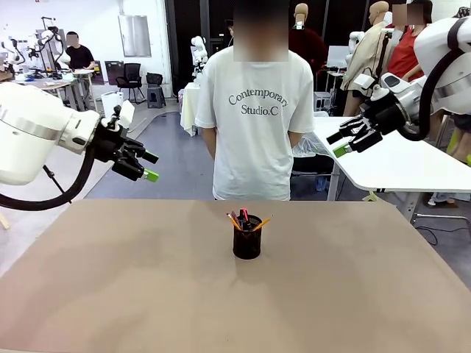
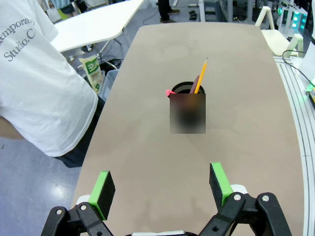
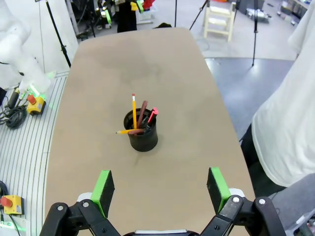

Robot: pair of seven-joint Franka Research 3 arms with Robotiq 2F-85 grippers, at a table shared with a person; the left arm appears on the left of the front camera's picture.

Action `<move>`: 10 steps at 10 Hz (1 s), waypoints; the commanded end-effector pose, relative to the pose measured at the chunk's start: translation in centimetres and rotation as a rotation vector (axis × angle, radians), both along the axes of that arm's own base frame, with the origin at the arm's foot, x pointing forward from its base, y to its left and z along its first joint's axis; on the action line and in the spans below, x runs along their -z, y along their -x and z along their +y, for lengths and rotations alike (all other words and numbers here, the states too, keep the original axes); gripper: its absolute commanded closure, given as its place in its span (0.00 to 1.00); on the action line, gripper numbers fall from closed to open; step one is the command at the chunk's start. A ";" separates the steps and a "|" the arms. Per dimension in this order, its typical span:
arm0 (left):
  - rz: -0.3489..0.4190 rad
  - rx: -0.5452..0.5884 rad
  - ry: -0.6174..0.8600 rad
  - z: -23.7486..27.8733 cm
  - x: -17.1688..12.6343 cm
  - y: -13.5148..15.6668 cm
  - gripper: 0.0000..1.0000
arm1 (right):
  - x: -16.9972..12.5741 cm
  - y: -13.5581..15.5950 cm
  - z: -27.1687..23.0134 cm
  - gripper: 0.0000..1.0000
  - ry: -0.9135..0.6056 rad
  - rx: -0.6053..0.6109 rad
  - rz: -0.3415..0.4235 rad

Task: Place the pens into the pen holder.
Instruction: Pick up a writing instrument from the table and place it into the Pen holder.

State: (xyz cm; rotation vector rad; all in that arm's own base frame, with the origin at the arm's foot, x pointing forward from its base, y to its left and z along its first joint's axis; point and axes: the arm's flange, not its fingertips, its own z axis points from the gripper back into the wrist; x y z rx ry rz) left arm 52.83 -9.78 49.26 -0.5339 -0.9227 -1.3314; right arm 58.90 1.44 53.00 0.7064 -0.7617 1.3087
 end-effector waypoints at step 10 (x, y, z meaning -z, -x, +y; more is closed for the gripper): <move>0.002 0.007 0.002 0.0 -0.1 0.1 0.00 | 0.0 -0.1 0.2 0.00 0.003 0.002 -0.005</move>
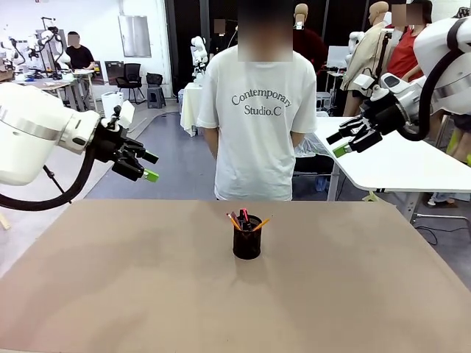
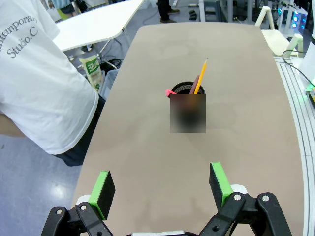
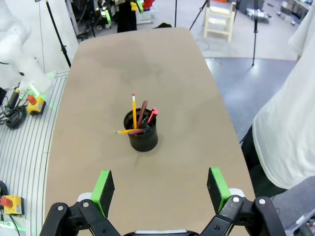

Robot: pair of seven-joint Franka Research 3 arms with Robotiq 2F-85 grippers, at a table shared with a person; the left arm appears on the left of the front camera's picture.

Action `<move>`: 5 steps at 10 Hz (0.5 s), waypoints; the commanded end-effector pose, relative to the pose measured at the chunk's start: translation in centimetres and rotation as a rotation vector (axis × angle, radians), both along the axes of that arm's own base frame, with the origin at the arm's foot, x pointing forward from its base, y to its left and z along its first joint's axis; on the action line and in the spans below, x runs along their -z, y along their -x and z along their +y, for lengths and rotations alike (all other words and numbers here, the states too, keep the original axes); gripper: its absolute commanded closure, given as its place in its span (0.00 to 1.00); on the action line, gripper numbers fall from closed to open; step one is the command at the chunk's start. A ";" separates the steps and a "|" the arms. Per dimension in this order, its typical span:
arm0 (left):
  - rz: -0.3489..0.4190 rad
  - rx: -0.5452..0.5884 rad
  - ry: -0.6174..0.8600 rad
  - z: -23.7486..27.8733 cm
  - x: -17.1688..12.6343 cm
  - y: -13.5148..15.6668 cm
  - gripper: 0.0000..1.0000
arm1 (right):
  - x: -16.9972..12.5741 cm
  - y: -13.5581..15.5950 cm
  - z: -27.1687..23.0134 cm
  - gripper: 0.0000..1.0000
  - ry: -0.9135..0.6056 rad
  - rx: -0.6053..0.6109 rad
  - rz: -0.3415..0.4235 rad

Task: Place the pens into the pen holder.
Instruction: Pick up a writing instrument from the table and place it into the Pen holder.

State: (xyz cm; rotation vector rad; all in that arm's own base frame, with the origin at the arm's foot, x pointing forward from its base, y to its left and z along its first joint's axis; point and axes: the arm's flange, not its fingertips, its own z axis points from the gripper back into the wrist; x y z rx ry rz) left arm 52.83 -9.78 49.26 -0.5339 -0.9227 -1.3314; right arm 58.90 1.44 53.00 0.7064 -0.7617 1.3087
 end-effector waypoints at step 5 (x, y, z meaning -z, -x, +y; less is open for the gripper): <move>0.002 0.007 0.002 0.0 -0.1 0.1 0.00 | 0.0 -0.1 0.2 0.00 0.003 0.002 -0.005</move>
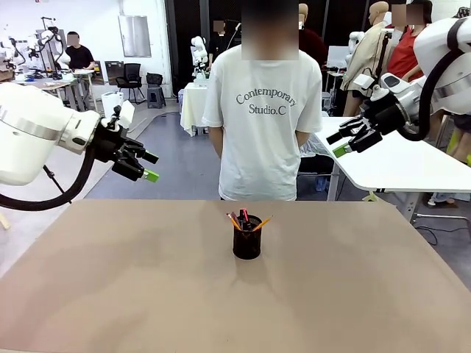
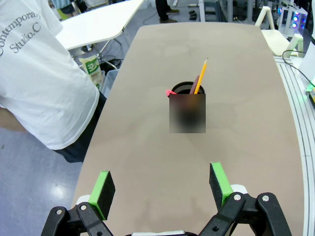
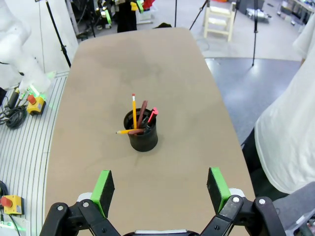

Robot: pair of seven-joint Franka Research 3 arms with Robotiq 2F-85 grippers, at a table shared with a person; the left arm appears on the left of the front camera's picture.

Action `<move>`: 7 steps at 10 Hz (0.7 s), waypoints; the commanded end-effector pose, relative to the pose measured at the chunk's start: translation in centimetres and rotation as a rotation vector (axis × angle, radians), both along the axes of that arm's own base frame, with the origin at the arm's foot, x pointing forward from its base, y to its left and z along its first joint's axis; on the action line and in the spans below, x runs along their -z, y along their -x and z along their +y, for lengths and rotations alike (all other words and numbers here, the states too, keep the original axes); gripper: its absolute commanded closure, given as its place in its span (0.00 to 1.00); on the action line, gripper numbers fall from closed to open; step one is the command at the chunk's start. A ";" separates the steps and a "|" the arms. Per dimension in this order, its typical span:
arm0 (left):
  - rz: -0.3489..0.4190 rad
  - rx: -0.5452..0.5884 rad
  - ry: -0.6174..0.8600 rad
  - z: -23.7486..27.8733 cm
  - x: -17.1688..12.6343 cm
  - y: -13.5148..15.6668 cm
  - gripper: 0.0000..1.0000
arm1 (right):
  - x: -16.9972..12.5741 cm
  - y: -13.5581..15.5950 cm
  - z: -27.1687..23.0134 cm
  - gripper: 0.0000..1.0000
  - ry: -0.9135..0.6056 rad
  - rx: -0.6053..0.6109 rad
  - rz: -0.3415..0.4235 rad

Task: Place the pens into the pen holder.
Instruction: Pick up a writing instrument from the table and place it into the Pen holder.

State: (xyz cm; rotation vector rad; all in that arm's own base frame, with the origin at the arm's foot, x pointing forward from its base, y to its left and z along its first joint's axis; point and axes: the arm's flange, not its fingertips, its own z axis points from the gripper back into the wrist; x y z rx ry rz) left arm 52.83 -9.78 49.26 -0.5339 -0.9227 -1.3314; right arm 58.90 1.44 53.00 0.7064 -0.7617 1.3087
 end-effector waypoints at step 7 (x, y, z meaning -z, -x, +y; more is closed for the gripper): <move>0.002 0.007 0.002 0.0 -0.1 0.1 0.00 | 0.0 -0.1 0.2 0.00 0.003 0.002 -0.005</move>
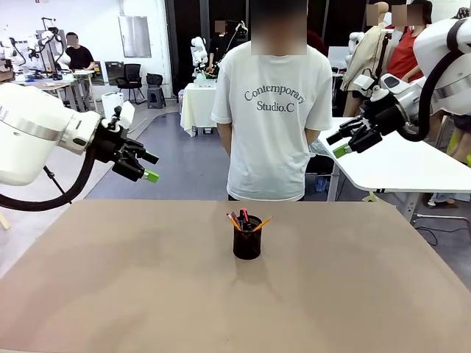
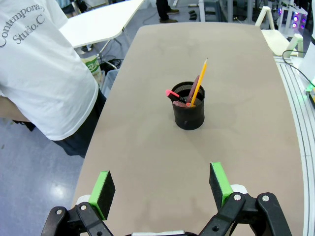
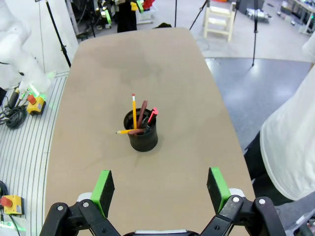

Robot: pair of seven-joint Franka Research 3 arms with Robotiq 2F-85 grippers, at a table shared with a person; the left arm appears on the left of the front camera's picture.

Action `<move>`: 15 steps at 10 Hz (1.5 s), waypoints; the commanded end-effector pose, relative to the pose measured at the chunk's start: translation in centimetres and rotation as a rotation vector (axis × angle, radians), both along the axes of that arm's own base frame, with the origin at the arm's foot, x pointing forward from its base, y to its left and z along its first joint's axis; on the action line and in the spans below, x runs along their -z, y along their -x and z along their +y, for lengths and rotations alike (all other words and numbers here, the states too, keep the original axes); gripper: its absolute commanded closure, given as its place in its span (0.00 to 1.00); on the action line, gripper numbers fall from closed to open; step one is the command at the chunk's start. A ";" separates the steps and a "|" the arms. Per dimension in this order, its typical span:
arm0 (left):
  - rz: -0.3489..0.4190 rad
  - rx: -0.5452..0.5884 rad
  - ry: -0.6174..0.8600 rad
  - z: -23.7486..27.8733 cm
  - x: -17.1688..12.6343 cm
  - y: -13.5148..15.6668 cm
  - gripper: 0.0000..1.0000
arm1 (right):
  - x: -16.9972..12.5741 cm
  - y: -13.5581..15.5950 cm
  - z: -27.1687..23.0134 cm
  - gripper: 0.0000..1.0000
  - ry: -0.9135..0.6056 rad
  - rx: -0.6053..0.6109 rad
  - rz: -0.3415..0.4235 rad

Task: Place the pens into the pen holder.
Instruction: Pick up a writing instrument from the table and place it into the Pen holder.

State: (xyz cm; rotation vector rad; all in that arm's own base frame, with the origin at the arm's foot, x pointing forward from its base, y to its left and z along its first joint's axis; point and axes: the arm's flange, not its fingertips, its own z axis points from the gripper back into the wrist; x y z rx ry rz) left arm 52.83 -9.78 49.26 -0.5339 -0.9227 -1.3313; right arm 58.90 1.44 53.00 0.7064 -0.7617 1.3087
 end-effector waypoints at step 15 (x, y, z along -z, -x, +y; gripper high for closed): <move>0.002 0.007 0.002 0.0 -0.1 0.1 0.00 | 0.0 -0.1 0.2 0.00 0.003 0.002 -0.005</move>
